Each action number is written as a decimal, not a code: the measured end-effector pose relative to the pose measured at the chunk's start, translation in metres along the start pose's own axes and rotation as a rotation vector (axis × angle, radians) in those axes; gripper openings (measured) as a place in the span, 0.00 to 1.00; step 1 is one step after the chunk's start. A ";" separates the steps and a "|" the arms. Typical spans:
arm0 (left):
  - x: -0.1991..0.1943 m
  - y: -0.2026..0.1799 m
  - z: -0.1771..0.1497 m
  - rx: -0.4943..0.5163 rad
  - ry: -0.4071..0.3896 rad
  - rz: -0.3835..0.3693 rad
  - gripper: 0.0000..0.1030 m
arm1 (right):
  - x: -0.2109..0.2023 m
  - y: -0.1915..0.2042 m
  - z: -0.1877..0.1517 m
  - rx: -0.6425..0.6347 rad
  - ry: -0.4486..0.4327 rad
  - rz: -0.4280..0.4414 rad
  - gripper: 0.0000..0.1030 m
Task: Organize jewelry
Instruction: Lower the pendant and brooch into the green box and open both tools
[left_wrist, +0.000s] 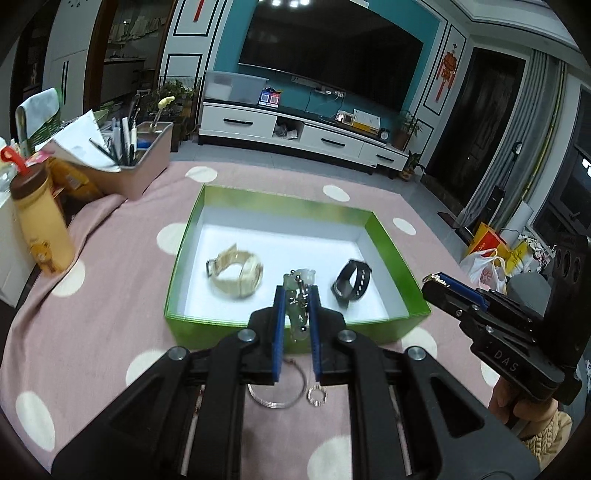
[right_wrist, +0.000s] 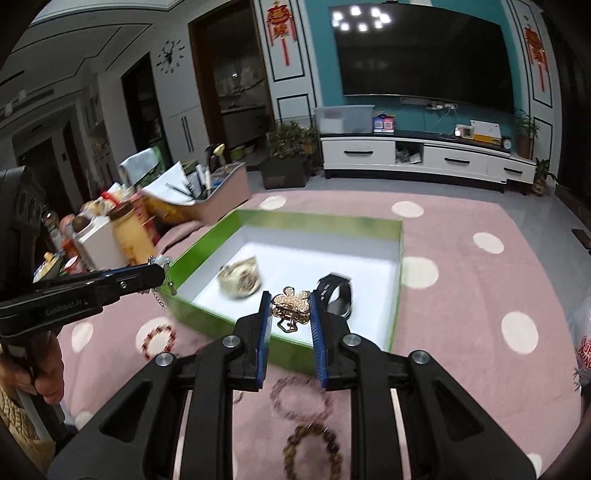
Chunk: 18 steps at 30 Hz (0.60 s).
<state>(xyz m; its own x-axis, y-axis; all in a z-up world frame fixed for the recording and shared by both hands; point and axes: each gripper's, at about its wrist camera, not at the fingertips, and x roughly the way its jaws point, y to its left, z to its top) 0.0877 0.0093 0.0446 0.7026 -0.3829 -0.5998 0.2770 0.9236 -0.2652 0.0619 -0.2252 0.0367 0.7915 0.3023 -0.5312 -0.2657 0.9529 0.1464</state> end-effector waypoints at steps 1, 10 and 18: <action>0.004 0.000 0.003 -0.002 -0.002 0.003 0.11 | 0.002 -0.002 0.002 0.004 -0.001 -0.006 0.20; 0.042 0.010 0.032 -0.045 0.019 0.006 0.11 | 0.030 -0.025 0.014 0.040 0.036 -0.061 0.20; 0.082 0.007 0.044 -0.071 0.102 -0.032 0.11 | 0.059 -0.039 0.023 0.082 0.072 -0.083 0.20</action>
<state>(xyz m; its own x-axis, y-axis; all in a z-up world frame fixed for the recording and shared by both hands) 0.1767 -0.0144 0.0265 0.6230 -0.4159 -0.6625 0.2487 0.9083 -0.3364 0.1319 -0.2443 0.0185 0.7665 0.2221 -0.6026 -0.1525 0.9744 0.1652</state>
